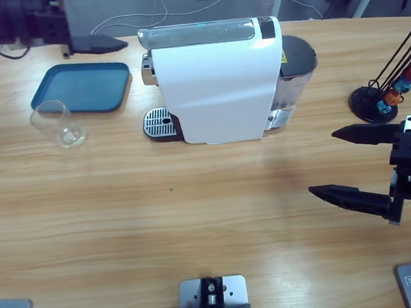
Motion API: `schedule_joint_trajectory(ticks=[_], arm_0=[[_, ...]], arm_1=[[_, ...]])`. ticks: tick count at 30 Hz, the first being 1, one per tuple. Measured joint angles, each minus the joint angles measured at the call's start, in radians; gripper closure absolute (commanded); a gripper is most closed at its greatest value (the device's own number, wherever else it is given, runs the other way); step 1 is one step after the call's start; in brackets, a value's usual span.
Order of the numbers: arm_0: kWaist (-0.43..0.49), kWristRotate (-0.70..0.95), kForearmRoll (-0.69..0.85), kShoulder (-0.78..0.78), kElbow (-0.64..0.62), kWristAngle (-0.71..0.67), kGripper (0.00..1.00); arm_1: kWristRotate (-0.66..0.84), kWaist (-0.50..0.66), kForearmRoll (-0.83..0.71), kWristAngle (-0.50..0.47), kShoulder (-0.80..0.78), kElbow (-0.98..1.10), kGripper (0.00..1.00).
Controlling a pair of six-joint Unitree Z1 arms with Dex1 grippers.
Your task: Pour coffee
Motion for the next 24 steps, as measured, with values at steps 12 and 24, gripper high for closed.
schedule_joint_trajectory(ticks=[12, 24], arm_0=[[-0.034, -0.022, -0.028, 0.007, 0.000, 0.000, 0.566], [-0.042, -0.023, -0.062, 0.033, 0.001, 0.000, 1.000]], arm_1=[[0.000, 0.000, 0.000, 0.000, -0.001, 0.000, 0.000], [0.000, 0.000, 0.000, 0.000, -0.001, 0.000, 0.000]])
